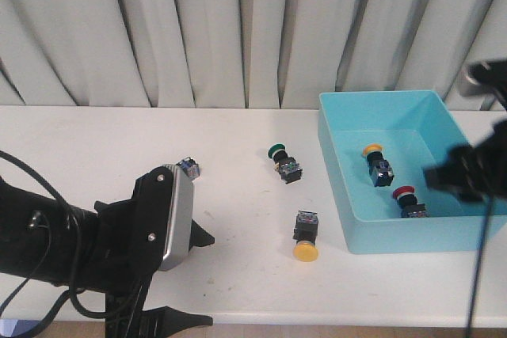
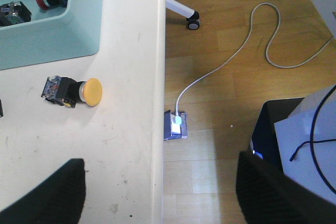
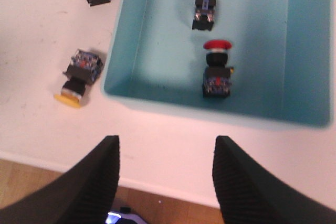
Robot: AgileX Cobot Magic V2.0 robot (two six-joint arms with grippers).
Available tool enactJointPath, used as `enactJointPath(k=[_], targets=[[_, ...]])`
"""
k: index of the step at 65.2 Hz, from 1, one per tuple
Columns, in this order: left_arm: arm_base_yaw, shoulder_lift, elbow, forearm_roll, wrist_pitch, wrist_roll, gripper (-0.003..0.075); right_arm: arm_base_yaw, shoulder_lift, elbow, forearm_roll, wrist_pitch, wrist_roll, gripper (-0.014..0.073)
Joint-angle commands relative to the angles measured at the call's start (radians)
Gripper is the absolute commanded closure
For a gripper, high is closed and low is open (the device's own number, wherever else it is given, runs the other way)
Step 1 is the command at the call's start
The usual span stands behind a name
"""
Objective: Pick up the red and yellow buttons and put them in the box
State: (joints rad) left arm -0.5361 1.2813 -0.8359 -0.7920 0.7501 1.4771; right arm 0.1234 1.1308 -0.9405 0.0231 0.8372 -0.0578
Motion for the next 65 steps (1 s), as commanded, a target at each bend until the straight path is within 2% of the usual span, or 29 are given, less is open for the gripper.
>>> enactJointPath(k=[1, 11, 19, 25, 33, 38, 40, 47, 59, 63, 65], targets=[[-0.008, -0.019, -0.026, -0.043, -0.009, -0.010, 0.0162, -0.001, -0.163, 0.097, -0.011, -0.085, -0.009, 0.0203], [-0.008, -0.019, -0.026, -0.043, -0.009, -0.010, 0.0162, -0.001, -0.370, 0.252, -0.011, -0.077, -0.001, 0.0203], [-0.008, -0.019, -0.026, -0.043, -0.013, -0.010, 0.0162, -0.001, -0.482, 0.316, -0.010, -0.083, 0.002, 0.0203], [-0.008, -0.019, -0.026, -0.047, -0.018, -0.012, 0.0167, -0.001, -0.524, 0.338, -0.010, -0.055, 0.011, 0.0203], [-0.008, -0.018, -0.026, -0.054, -0.045, -0.067, 0.0218, -0.001, -0.517, 0.338, -0.012, -0.002, 0.010, 0.0203], [-0.008, -0.018, -0.026, -0.054, -0.065, -0.124, 0.0276, -0.001, -0.514, 0.338, -0.012, -0.007, 0.010, 0.0204], [-0.008, -0.018, -0.026, -0.053, -0.080, -0.161, 0.0325, -0.001, -0.514, 0.338, -0.011, -0.017, 0.010, 0.0211], [-0.008, -0.018, -0.026, -0.053, -0.080, -0.181, 0.0431, -0.001, -0.514, 0.338, -0.011, -0.018, 0.010, 0.0267], [-0.008, -0.018, -0.026, -0.053, -0.074, -0.187, 0.0671, -0.001, -0.514, 0.338, -0.011, -0.016, 0.010, 0.0447], [-0.008, -0.018, -0.026, -0.053, -0.074, -0.188, 0.0729, -0.001, -0.514, 0.338, -0.011, -0.016, 0.010, 0.0511], [-0.008, -0.018, -0.026, -0.053, -0.074, -0.189, 0.0729, -0.001, -0.514, 0.338, -0.011, -0.016, 0.010, 0.0538]])
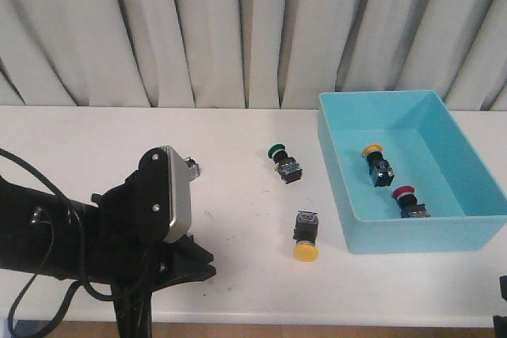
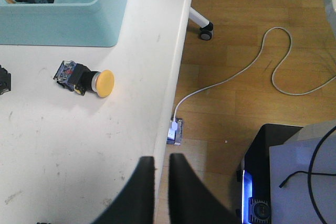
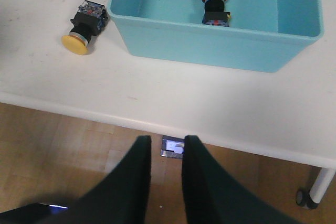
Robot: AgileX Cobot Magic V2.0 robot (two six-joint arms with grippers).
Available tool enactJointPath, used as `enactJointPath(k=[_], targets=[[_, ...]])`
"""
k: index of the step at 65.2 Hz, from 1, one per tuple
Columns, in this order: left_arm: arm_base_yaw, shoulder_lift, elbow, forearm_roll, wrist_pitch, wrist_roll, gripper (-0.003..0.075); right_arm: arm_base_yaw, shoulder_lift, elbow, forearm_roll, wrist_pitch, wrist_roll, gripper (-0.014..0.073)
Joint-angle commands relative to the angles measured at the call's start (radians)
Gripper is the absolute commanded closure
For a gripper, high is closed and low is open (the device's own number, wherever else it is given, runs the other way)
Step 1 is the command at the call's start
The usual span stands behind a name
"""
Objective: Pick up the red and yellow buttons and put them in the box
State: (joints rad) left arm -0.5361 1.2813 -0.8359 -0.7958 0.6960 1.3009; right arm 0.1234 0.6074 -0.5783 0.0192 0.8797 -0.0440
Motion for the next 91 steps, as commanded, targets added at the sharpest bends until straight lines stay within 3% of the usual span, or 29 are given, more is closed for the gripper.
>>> enactJointPath(k=[1, 5, 62, 71, 91], targets=[[-0.008, -0.018, -0.026, -0.050, -0.020, -0.012, 0.0729, -0.001, 0.009, -0.024, -0.007, -0.058, -0.004, 0.0552], [-0.008, -0.018, -0.026, -0.050, -0.020, -0.012, 0.0727, -0.001, 0.009, -0.024, -0.007, -0.058, -0.004, 0.0608], [-0.008, -0.057, -0.007, -0.044, -0.038, -0.011, 0.0727, -0.001, 0.009, -0.024, -0.008, -0.031, -0.004, 0.0601], [0.021, -0.198, 0.056, -0.042, -0.140, -0.017, 0.0727, -0.001, 0.008, -0.024, -0.007, -0.022, -0.004, 0.0601], [0.216, -0.714, 0.451, -0.184, -0.647, -0.249, 0.0727, -0.001, 0.008, -0.024, -0.007, -0.017, -0.004, 0.0601]])
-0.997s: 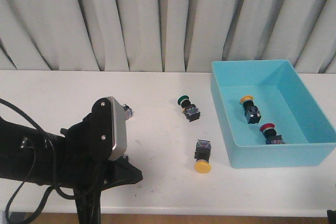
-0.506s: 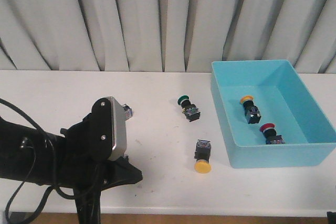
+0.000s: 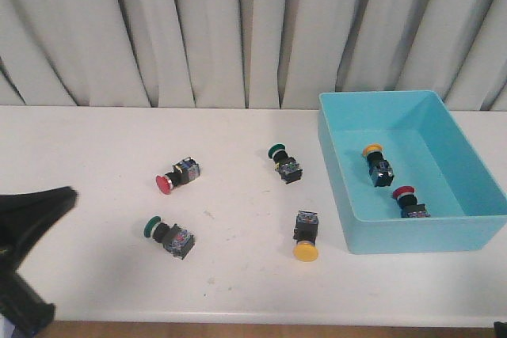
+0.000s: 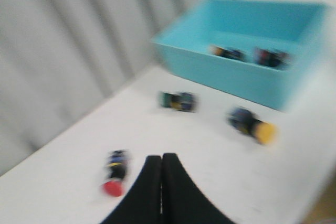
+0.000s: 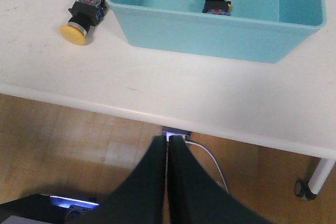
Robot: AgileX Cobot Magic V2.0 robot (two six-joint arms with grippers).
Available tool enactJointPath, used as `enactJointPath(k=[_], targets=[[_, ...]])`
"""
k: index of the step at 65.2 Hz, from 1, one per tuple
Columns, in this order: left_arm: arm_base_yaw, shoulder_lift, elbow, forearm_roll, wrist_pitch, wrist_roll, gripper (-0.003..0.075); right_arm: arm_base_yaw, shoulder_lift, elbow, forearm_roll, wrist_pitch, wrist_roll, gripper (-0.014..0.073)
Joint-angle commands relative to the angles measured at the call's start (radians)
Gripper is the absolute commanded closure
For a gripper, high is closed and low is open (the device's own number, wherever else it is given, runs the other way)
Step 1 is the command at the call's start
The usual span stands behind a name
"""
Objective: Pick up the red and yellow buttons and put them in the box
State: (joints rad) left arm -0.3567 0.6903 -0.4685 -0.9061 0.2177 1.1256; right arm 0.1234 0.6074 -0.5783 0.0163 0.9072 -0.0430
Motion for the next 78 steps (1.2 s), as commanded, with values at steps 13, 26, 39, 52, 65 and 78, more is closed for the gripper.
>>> enactJointPath(k=[13, 26, 39, 52, 65, 78], targets=[[0.041, -0.405, 0.306, -0.094, -0.341, -0.079, 0.0727, -0.001, 0.008, -0.024, -0.005, -0.045, -0.005, 0.0601], [0.081, -0.561, 0.377, -0.062, -0.350, -0.126, 0.0727, -0.001, 0.008, -0.024, -0.005, -0.045, -0.005, 0.0601], [0.211, -0.578, 0.377, 0.391, -0.296, -0.570, 0.0727, -0.001, 0.008, -0.024, -0.005, -0.044, -0.005, 0.0601], [0.286, -0.657, 0.392, 0.767, -0.204, -0.992, 0.0727, -0.001, 0.008, -0.024, -0.005, -0.044, -0.005, 0.0601], [0.305, -0.719, 0.488, 0.774, -0.242, -1.048, 0.0727, -0.001, 0.008, -0.024, -0.005, -0.042, -0.005, 0.0601], [0.305, -0.720, 0.545, 0.791, -0.286, -1.075, 0.0727, -0.001, 0.007, -0.024, -0.005, -0.033, -0.005, 0.0601]])
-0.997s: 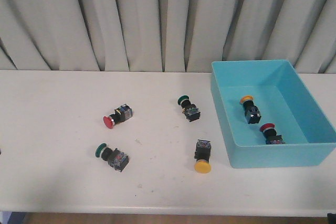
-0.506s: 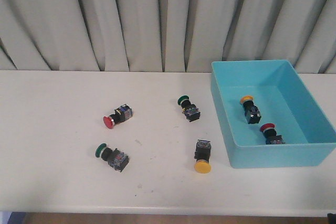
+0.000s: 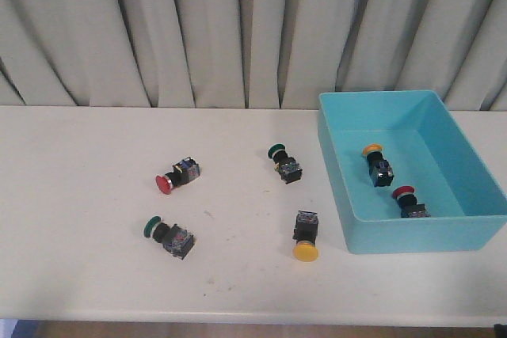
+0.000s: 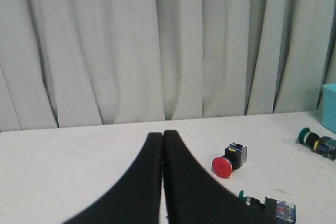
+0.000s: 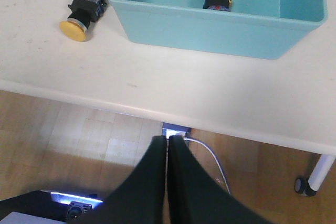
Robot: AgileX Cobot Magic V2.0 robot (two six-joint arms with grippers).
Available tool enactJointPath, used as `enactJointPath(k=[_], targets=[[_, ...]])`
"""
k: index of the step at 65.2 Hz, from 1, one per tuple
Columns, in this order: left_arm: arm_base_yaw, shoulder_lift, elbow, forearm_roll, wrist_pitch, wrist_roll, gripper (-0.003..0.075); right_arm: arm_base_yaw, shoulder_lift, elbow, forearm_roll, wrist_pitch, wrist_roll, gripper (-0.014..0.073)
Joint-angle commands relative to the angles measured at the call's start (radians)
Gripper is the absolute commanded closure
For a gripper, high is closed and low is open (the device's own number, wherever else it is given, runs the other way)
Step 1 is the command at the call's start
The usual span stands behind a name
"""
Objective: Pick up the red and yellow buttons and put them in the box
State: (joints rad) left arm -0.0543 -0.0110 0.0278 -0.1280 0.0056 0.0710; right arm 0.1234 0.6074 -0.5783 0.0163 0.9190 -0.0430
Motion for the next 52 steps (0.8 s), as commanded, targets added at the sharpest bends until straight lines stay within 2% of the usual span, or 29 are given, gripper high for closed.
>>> enactJointPath(k=[1, 10, 23, 52], targets=[[0.002, -0.018, 0.049, 0.017, -0.070, -0.021, 0.0727, -0.001, 0.007, -0.024, -0.005, -0.044, -0.005, 0.0601], [0.002, -0.018, 0.049, 0.063, -0.062, -0.055, 0.0727, -0.001, 0.007, -0.024, -0.005, -0.045, -0.005, 0.0601], [0.002, -0.018, 0.049, 0.174, -0.062, -0.184, 0.0727, -0.001, 0.007, -0.024, -0.005, -0.045, -0.005, 0.0601], [0.002, -0.018, 0.049, 0.177, 0.001, -0.136, 0.0727, -0.001, 0.007, -0.024, -0.005, -0.045, -0.005, 0.0601]])
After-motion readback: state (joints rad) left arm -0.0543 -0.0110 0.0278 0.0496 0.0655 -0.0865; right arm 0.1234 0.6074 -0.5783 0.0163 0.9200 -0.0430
